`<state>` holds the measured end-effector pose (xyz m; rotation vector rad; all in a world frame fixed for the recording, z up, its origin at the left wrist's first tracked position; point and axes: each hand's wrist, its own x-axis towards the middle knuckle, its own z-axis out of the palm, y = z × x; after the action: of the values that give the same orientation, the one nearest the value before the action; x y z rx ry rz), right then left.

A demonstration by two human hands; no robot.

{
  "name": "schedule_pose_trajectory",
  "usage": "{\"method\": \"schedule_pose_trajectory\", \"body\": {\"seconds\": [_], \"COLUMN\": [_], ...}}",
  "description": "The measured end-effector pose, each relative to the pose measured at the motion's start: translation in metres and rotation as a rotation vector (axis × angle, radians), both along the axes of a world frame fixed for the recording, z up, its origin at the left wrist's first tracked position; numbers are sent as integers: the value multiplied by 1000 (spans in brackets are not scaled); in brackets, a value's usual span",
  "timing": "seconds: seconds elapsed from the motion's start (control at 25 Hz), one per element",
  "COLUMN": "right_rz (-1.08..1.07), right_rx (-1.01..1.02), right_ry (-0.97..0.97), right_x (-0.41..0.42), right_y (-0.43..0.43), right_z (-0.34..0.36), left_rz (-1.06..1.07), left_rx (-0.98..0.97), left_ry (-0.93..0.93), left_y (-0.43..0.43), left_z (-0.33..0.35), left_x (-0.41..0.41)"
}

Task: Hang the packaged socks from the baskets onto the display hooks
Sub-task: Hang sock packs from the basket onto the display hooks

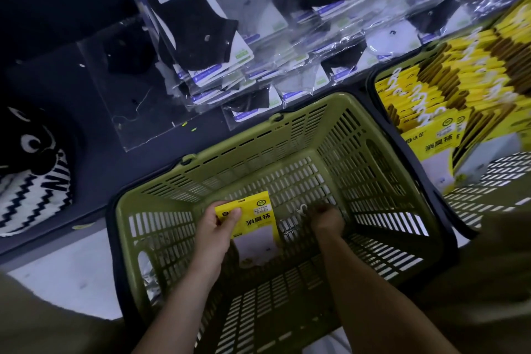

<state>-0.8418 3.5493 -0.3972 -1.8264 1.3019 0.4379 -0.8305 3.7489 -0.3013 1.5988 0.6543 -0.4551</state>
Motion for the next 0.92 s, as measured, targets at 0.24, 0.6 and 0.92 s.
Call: {"method": "schedule_pose_trajectory", "body": {"seconds": [0.24, 0.6, 0.92], "right_rz": [335, 424, 356], "right_rx": [-8, -20, 377], "right_ry": [27, -95, -541], "right_x": [1, 16, 60], "right_y": [6, 9, 44], "right_z": [-21, -15, 75], "left_rz": [29, 44, -15], "left_rx": [9, 37, 82], "left_ry": [16, 43, -124], "left_y": [6, 14, 7], "left_z": [-1, -2, 31], "left_x": [-2, -2, 1]}}
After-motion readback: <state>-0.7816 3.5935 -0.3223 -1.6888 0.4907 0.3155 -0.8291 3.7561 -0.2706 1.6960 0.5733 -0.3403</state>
